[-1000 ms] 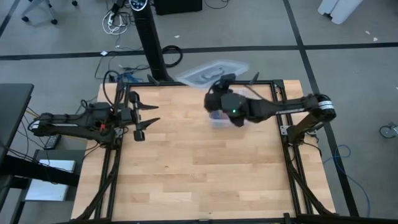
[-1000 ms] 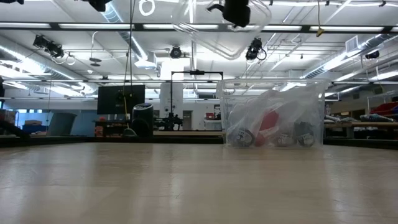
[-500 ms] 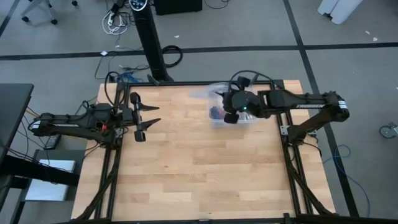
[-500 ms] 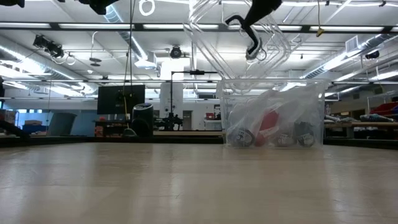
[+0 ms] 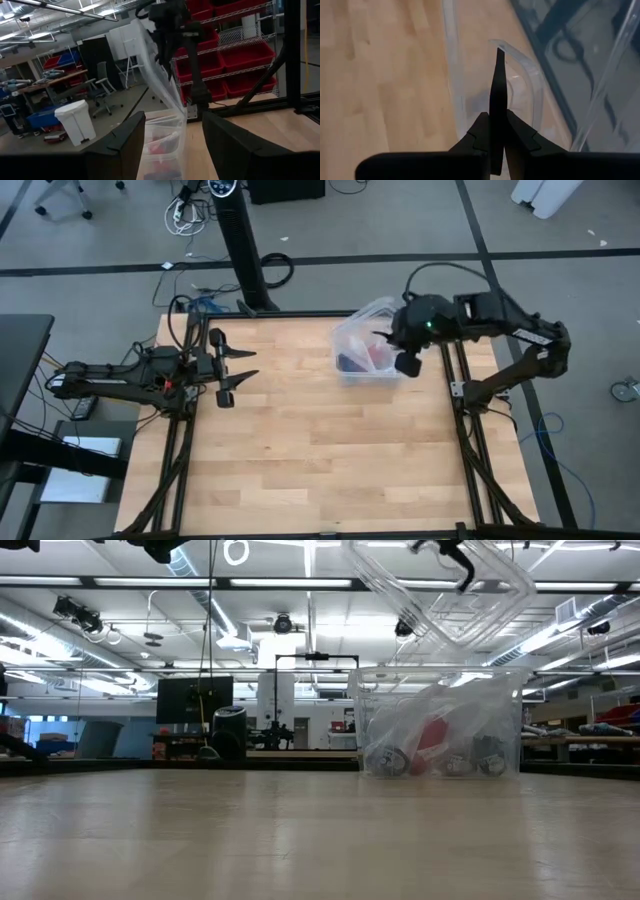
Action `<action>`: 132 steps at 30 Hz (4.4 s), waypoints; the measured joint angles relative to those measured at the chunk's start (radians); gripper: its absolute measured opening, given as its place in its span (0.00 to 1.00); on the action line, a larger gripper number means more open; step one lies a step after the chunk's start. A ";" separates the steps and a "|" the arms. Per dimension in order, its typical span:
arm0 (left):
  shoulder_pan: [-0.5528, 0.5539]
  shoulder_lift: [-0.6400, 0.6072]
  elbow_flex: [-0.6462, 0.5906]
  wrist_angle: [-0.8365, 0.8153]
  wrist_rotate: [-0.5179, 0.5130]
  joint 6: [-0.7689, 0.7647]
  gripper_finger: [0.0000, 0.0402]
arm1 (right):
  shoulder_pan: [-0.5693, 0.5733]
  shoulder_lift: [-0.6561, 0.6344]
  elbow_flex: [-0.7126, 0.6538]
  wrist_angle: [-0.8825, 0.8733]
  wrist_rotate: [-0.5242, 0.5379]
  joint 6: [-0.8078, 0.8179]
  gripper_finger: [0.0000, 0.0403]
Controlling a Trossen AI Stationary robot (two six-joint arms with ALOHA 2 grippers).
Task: Roll bandage
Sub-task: Close the lid of the transparent bin, then move the transparent bin to the top of the table
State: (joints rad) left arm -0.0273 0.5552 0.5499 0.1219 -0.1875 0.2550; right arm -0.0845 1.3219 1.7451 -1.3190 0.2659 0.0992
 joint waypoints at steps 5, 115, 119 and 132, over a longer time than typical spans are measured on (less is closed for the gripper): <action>0.000 0.001 0.000 0.000 0.000 -0.004 0.51 | -0.099 0.089 0.074 -0.165 -0.065 -0.034 0.06; 0.001 0.292 0.000 -0.005 0.002 -0.026 0.46 | -0.076 0.441 0.171 -0.096 -0.177 -0.099 0.44; 0.002 0.382 0.000 0.057 -0.021 0.002 0.37 | -0.072 0.357 0.107 -0.064 -0.099 -0.095 0.18; 0.191 0.605 -0.098 0.572 0.220 -0.065 0.01 | -0.018 -0.085 -0.755 0.822 0.131 0.024 0.00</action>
State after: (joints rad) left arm 0.1636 1.1603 0.4519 0.6937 0.0327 0.1898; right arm -0.1020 1.2371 0.9897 -0.4965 0.3971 0.1231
